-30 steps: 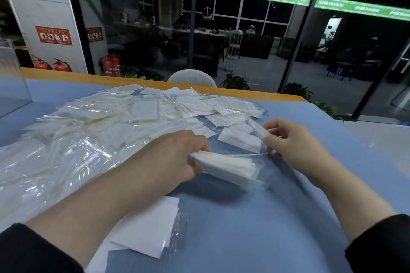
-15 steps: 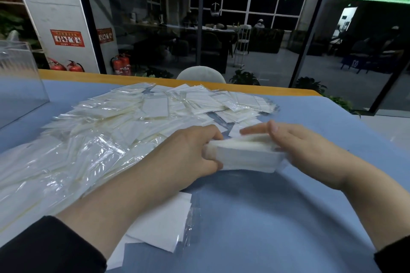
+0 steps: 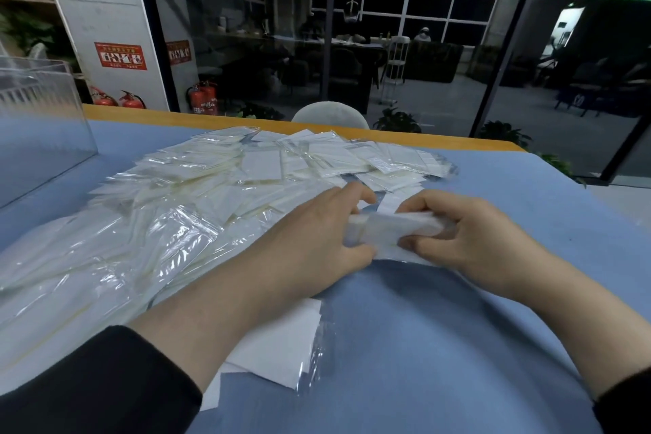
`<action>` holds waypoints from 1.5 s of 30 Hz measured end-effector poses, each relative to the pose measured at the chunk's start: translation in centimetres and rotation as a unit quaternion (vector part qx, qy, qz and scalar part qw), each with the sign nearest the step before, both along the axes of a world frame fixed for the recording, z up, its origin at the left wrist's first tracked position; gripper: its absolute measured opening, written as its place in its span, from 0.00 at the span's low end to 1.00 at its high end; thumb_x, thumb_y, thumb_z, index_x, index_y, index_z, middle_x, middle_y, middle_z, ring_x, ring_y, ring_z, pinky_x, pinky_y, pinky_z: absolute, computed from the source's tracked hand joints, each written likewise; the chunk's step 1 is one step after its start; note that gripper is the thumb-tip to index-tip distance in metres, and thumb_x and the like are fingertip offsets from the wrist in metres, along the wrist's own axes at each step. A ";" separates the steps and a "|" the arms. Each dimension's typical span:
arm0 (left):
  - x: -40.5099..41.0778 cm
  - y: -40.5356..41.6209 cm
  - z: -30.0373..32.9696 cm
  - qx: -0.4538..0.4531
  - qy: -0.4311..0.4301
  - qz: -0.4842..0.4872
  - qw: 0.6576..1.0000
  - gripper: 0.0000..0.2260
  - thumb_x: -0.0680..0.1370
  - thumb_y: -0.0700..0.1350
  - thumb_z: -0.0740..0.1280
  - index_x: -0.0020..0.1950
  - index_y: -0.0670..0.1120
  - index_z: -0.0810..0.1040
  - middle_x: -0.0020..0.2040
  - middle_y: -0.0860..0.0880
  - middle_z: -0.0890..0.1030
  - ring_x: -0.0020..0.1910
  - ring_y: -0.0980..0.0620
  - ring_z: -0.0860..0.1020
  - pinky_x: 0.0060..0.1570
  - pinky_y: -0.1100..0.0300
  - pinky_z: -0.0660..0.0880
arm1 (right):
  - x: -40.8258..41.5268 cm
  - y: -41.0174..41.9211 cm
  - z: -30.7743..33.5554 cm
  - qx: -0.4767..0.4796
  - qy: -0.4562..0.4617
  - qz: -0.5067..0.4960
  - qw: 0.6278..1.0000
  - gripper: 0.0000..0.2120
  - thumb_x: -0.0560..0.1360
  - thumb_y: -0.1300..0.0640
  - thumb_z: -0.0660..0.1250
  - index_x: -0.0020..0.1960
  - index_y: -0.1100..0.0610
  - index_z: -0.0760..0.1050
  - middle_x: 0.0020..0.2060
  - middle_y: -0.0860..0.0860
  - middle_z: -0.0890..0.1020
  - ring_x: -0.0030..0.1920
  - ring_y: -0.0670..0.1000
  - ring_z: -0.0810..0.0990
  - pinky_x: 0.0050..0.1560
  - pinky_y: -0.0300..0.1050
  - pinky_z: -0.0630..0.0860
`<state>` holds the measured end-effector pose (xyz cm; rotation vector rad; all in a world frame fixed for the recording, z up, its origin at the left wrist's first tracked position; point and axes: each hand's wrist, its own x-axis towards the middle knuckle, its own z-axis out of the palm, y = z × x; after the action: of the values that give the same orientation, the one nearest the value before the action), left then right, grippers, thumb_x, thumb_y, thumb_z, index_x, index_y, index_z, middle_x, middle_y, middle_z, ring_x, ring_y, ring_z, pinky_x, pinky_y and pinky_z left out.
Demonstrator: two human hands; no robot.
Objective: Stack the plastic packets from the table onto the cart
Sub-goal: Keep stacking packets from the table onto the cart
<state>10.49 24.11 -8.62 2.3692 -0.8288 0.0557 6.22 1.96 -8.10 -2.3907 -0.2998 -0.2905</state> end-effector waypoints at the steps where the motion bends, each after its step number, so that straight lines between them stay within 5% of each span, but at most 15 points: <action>1: 0.0 0.1 0.0 -0.038 0.010 -0.003 0.999 0.21 0.76 0.56 0.72 0.66 0.63 0.68 0.58 0.62 0.73 0.59 0.61 0.73 0.57 0.62 0.70 | -0.1 0.0 0.2 0.014 -0.009 -0.002 1.000 0.12 0.73 0.58 0.75 0.48 0.42 0.79 0.41 0.39 0.81 0.37 0.43 0.75 0.40 0.33 0.70; 5: -0.3 -0.6 -0.1 -0.154 0.052 0.016 0.987 0.11 0.80 0.62 0.63 0.58 0.60 0.75 0.55 0.59 0.78 0.56 0.62 0.75 0.54 0.63 0.72 | 0.1 -0.1 -0.1 0.009 0.022 0.005 1.000 0.19 0.70 0.52 0.78 0.54 0.34 0.75 0.50 0.38 0.79 0.48 0.42 0.78 0.46 0.35 0.75; 8: -0.4 -1.5 -0.7 -0.137 0.058 0.042 0.988 0.10 0.84 0.54 0.59 0.53 0.53 0.79 0.51 0.55 0.80 0.50 0.57 0.76 0.52 0.58 0.73 | 0.5 0.6 -1.1 0.024 0.018 0.003 1.000 0.25 0.68 0.49 0.80 0.56 0.34 0.71 0.53 0.34 0.75 0.51 0.40 0.76 0.47 0.32 0.73; 11: -0.1 -1.8 -0.9 -0.184 0.093 0.073 0.976 0.10 0.85 0.47 0.57 0.56 0.56 0.77 0.52 0.56 0.81 0.49 0.56 0.77 0.45 0.66 0.72 | 0.8 1.1 -1.2 0.032 -0.017 0.001 0.999 0.25 0.67 0.48 0.80 0.55 0.35 0.70 0.52 0.35 0.74 0.51 0.41 0.76 0.48 0.31 0.72; 14: 0.0 -1.6 -1.0 -0.152 0.068 0.056 0.984 0.11 0.86 0.49 0.55 0.58 0.54 0.77 0.52 0.56 0.80 0.51 0.56 0.76 0.49 0.66 0.71 | 0.6 0.3 -0.8 0.024 0.026 0.003 0.999 0.21 0.69 0.50 0.80 0.55 0.38 0.73 0.52 0.37 0.78 0.51 0.43 0.78 0.50 0.35 0.75; 17: -0.3 -1.4 -0.7 -0.121 0.074 0.020 0.990 0.10 0.84 0.56 0.59 0.57 0.55 0.78 0.51 0.57 0.80 0.51 0.57 0.75 0.51 0.57 0.71 | 0.0 -0.3 -0.3 -0.006 0.070 0.012 0.997 0.14 0.73 0.58 0.76 0.51 0.42 0.78 0.42 0.39 0.80 0.39 0.41 0.77 0.41 0.33 0.72; 20: -0.3 -1.1 -0.2 -0.006 0.033 0.003 0.999 0.16 0.79 0.56 0.69 0.66 0.57 0.74 0.57 0.57 0.77 0.57 0.55 0.75 0.53 0.59 0.70 | -0.3 0.0 0.2 -0.010 -0.006 -0.014 1.000 0.14 0.73 0.64 0.74 0.47 0.45 0.80 0.38 0.40 0.81 0.36 0.41 0.75 0.39 0.30 0.70; 23: -0.2 -0.5 0.5 0.016 -0.019 0.018 1.000 0.11 0.78 0.48 0.69 0.61 0.54 0.77 0.50 0.52 0.80 0.51 0.49 0.76 0.48 0.55 0.73 | -0.4 0.6 0.5 0.005 -0.072 -0.018 0.997 0.18 0.72 0.66 0.75 0.46 0.42 0.79 0.41 0.38 0.82 0.42 0.43 0.77 0.42 0.29 0.70; 27: -0.9 0.9 2.6 -0.049 -0.059 0.040 0.996 0.07 0.77 0.43 0.68 0.54 0.49 0.78 0.43 0.48 0.80 0.43 0.47 0.75 0.42 0.51 0.74 | -0.5 2.0 1.8 0.071 -0.125 -0.068 0.987 0.23 0.72 0.52 0.76 0.58 0.30 0.73 0.51 0.34 0.80 0.54 0.42 0.78 0.53 0.28 0.70; 30: -0.8 4.2 5.8 -0.104 -0.108 0.106 0.983 0.04 0.77 0.43 0.68 0.51 0.49 0.78 0.39 0.50 0.78 0.41 0.47 0.75 0.40 0.52 0.72 | -0.9 3.8 2.8 0.155 -0.152 -0.104 0.971 0.29 0.70 0.40 0.72 0.67 0.38 0.66 0.57 0.36 0.77 0.61 0.42 0.77 0.60 0.42 0.74; 32: -0.6 7.2 7.0 -0.111 -0.132 0.159 0.972 0.03 0.76 0.43 0.68 0.49 0.49 0.78 0.38 0.51 0.77 0.41 0.48 0.75 0.38 0.53 0.71 | -1.8 5.6 2.7 0.098 -0.131 -0.090 0.982 0.22 0.71 0.34 0.72 0.61 0.39 0.71 0.55 0.36 0.78 0.58 0.41 0.79 0.56 0.40 0.75; 35: -0.4 10.9 5.9 -0.125 -0.142 0.216 0.958 0.04 0.76 0.43 0.68 0.50 0.48 0.78 0.39 0.50 0.78 0.41 0.46 0.75 0.39 0.55 0.71 | -4.3 8.9 1.7 -0.100 -0.027 0.063 0.993 0.23 0.67 0.26 0.67 0.59 0.34 0.74 0.61 0.27 0.72 0.63 0.31 0.72 0.58 0.28 0.69; 39: 0.3 12.6 4.0 -0.137 -0.120 0.242 0.953 0.06 0.77 0.42 0.69 0.54 0.47 0.80 0.43 0.46 0.80 0.45 0.44 0.77 0.41 0.53 0.71 | -6.0 12.6 1.0 -0.252 0.111 0.133 0.952 0.40 0.64 0.23 0.65 0.72 0.26 0.55 0.67 0.18 0.50 0.64 0.19 0.52 0.55 0.19 0.59; 41: 0.7 12.9 4.1 -0.149 -0.117 0.233 0.954 0.06 0.77 0.42 0.69 0.53 0.46 0.80 0.43 0.44 0.81 0.45 0.43 0.77 0.40 0.54 0.70 | -6.0 13.8 0.8 -0.295 0.110 0.105 0.943 0.42 0.66 0.23 0.64 0.74 0.28 0.48 0.67 0.19 0.51 0.64 0.23 0.54 0.55 0.24 0.60; 45: 0.6 13.0 3.5 -0.134 -0.119 0.216 0.960 0.04 0.77 0.43 0.68 0.52 0.48 0.79 0.41 0.47 0.80 0.43 0.45 0.77 0.42 0.53 0.73 | -6.0 15.2 0.1 -0.330 0.035 0.039 0.943 0.30 0.76 0.31 0.59 0.74 0.33 0.52 0.67 0.31 0.65 0.65 0.37 0.65 0.54 0.36 0.64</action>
<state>11.09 37.08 -5.11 2.2643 -0.3623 0.6029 0.18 17.21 -8.04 -3.0281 -0.5225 -0.0671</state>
